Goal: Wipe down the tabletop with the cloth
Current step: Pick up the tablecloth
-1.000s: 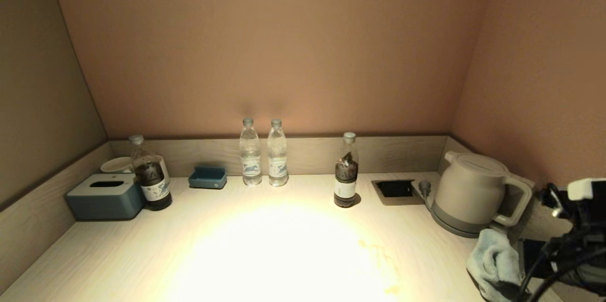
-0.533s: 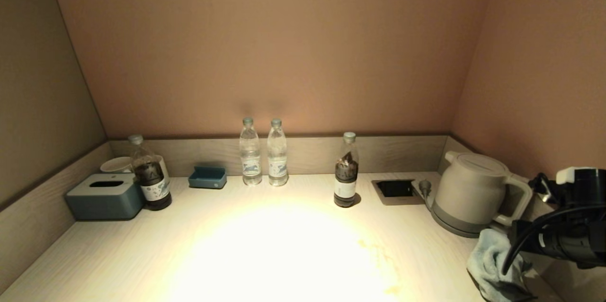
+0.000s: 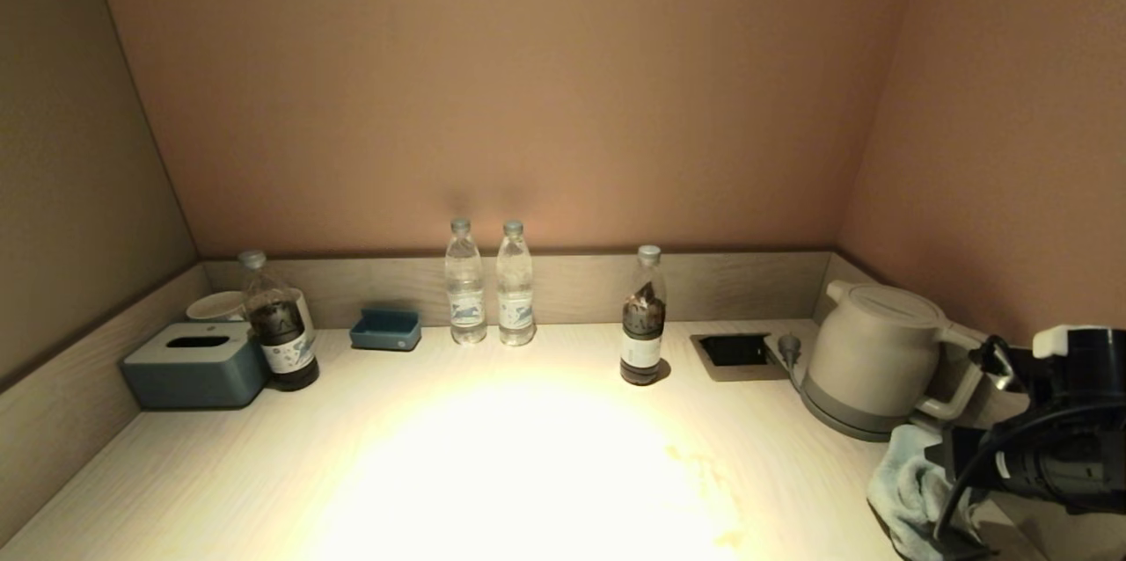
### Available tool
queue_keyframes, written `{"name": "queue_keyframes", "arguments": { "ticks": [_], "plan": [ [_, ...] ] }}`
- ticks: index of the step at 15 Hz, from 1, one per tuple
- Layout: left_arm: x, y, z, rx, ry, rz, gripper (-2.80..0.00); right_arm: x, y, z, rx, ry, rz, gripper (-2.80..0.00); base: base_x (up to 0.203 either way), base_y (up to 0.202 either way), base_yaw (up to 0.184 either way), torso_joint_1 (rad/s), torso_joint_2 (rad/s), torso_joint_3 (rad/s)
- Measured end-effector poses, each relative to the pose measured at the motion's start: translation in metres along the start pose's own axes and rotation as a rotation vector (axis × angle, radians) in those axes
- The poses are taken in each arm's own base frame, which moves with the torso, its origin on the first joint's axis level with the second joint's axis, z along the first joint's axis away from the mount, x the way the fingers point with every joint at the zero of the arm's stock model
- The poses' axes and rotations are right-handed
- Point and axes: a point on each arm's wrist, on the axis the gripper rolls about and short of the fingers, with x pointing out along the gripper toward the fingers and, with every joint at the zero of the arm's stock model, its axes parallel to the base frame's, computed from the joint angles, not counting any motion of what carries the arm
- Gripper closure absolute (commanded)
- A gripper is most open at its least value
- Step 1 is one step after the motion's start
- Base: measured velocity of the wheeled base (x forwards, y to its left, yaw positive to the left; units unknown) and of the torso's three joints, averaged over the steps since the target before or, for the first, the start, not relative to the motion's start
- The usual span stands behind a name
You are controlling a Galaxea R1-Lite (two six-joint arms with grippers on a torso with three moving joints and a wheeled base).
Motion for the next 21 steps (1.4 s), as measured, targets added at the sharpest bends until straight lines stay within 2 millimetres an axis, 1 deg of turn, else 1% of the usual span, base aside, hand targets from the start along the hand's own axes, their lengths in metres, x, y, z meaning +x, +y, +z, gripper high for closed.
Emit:
{"name": "queue_keyframes", "arguments": {
  "ticks": [2,4,10,11,14,17,19,21],
  "plan": [
    [0.000,0.000,0.000,0.000,0.000,0.000,0.00,0.002,0.001,0.000,-0.005,0.004,0.019,-2.80,0.000,0.000,0.000,0.000,0.00,0.000],
    [0.000,0.000,0.000,-0.001,0.000,0.000,0.00,0.009,0.001,0.001,-0.005,0.015,0.023,-2.80,0.000,0.000,0.000,0.000,0.00,0.000],
    [0.000,0.000,0.000,0.000,0.000,0.000,0.00,0.043,-0.001,0.000,0.002,0.091,0.026,-2.80,0.000,0.000,0.000,0.000,0.00,0.000],
    [0.000,0.000,0.000,0.000,0.000,0.000,0.00,0.048,-0.001,-0.001,0.004,0.098,0.026,0.00,0.000,0.000,0.000,0.000,0.00,0.000],
    [0.000,0.000,0.000,0.000,0.000,0.000,0.00,0.056,-0.002,-0.004,0.006,0.119,0.027,0.00,0.000,0.000,0.000,0.000,0.00,0.000],
    [0.000,0.000,0.000,0.000,0.000,0.000,0.00,0.057,-0.002,-0.007,0.008,0.131,0.028,0.00,0.000,0.000,0.000,0.000,0.00,0.000],
    [0.000,0.000,0.000,0.000,-0.001,0.000,0.00,0.053,-0.001,-0.008,0.008,0.127,0.029,0.00,0.000,0.000,0.000,0.000,0.00,0.000],
    [0.000,0.000,0.000,0.000,-0.001,0.000,0.00,0.042,0.001,-0.007,0.003,0.101,0.037,0.00,0.000,0.000,0.000,0.000,0.00,0.000]
  ]
}}
